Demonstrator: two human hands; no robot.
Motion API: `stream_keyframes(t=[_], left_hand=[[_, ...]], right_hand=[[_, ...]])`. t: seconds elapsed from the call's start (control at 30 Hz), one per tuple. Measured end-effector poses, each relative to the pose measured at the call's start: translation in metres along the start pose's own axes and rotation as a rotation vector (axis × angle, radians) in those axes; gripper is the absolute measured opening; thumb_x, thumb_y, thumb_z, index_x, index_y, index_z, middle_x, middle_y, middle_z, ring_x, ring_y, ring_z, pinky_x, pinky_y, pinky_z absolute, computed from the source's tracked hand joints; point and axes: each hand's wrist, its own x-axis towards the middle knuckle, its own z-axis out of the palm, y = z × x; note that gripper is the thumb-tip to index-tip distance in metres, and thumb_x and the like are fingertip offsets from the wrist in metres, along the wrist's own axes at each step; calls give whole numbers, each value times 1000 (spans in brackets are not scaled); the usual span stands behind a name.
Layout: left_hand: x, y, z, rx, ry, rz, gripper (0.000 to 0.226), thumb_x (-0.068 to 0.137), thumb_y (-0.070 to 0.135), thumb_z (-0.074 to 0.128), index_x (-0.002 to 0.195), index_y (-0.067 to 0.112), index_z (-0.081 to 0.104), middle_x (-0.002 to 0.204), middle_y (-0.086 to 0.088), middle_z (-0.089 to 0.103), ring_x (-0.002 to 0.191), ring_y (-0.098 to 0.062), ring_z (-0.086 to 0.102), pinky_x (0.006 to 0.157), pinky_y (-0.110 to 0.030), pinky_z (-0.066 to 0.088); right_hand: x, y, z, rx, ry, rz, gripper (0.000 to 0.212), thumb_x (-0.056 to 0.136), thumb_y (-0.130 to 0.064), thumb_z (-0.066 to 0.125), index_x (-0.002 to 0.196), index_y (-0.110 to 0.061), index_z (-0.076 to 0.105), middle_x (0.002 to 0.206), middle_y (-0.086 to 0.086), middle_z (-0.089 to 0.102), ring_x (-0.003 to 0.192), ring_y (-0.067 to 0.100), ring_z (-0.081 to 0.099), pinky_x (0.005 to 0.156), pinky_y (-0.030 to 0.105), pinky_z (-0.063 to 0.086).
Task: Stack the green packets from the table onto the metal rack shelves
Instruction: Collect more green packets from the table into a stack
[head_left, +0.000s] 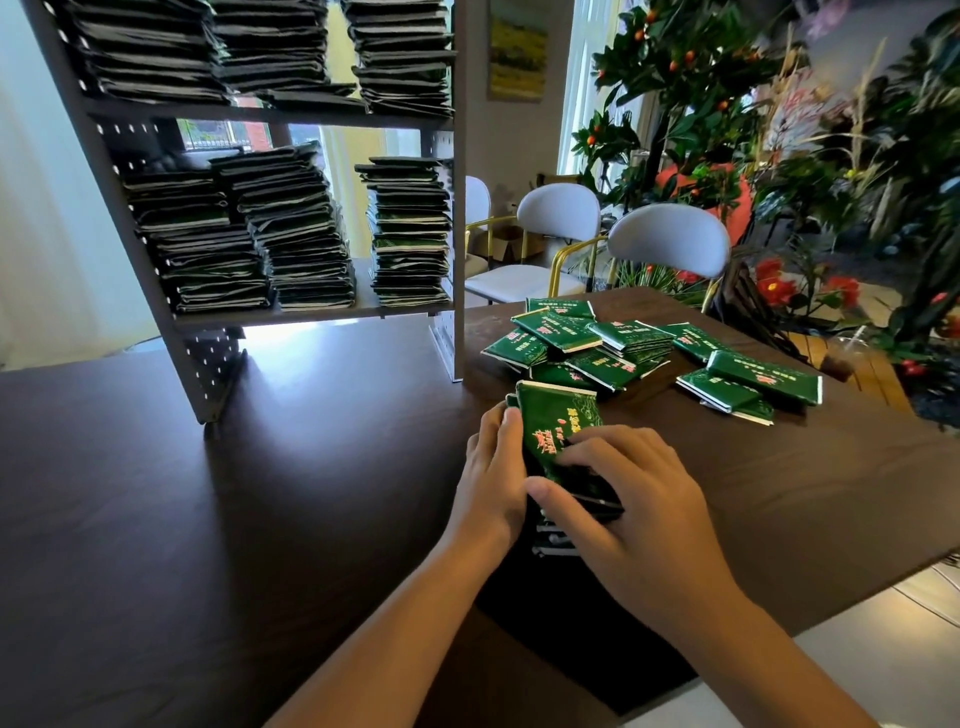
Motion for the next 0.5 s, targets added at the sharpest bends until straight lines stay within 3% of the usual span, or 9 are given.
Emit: stream_keyframes(t=[0.1,0.2,0.27,0.33,0.4,0.5], left_hand=[[6,-6,-2,-45,-30,-29,80,59,96,56,123,47,57,133,-8,59,122,-30,59,104,-58,46],[6,-10,-5,-50,-94,-47,80,58,85,72,127,48,54,134,-10,57,119,-35,61,99,-59,50],[7,-11,-7,-51,-109,-37,79,58,82,73,127,50,53,135,-10,57,119,-35,62,98,-58,51],[8,-11,-7,-65,-112,-27,72,62,78,73,124,49,55,134,-11,57,118,-34,62,98,-58,52],[8,-12,-7,-61,-108,-25,65,67,71,70,125,47,56,134,-11,57,117,-32,63,96,-55,53],[10,-14,-7,-60,-108,-16,66,67,71,66,127,46,54,133,-9,58,115,-30,65,95,-52,55]], right_hand=[[1,-1,-6,148,-49,60,43,96,-62,47,96,-29,75,105,-18,65,103,6,57,86,42,48],[5,2,-15,364,-64,170,29,95,-47,57,92,-26,77,99,-19,68,101,8,62,83,37,51],[7,8,-18,430,-54,208,13,95,-29,65,94,-23,76,95,-15,70,97,11,66,80,34,54],[11,16,-20,463,-27,276,11,96,-23,63,96,-24,74,94,-12,70,95,13,66,78,34,54],[18,28,-19,380,-12,351,11,96,-26,61,97,-30,71,100,-13,67,100,11,63,83,35,53],[34,62,-9,44,-95,510,17,93,-26,63,109,-31,68,132,1,55,131,23,41,103,39,39]])
